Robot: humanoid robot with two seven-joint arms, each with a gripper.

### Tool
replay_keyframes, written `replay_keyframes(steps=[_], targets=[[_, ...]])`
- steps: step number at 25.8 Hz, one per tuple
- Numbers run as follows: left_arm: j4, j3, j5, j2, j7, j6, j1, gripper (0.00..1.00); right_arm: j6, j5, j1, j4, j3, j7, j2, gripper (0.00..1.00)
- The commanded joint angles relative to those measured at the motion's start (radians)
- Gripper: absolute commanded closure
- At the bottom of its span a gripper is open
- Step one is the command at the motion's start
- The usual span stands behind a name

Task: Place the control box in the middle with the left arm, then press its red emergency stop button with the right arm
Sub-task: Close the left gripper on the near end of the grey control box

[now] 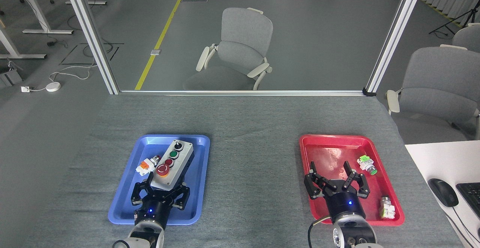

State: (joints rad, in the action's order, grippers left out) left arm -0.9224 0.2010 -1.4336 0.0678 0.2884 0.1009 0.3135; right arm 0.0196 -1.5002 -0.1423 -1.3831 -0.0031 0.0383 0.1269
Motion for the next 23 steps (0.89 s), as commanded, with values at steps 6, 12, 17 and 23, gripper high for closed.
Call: replay_keyframes(steps=[6,12,17,23], targets=[[0.042,0.0,-0.002,0.006,0.006,0.025,0.029,0.01,-0.003,0.0,0.0,-0.002,-0.002,-0.001,0.002,0.02],[0.094,0.0,-0.004,0.004,0.006,0.023,0.045,0.01,-0.001,0.002,0.0,-0.002,-0.003,0.0,0.003,0.02],[0.129,0.0,-0.001,0.003,0.006,0.023,0.056,0.01,-0.003,0.002,0.0,-0.002,-0.003,0.0,0.003,0.02],[0.14,0.0,0.002,-0.002,0.005,0.013,0.056,0.01,-0.003,0.002,0.0,-0.002,-0.003,0.0,0.002,0.02]])
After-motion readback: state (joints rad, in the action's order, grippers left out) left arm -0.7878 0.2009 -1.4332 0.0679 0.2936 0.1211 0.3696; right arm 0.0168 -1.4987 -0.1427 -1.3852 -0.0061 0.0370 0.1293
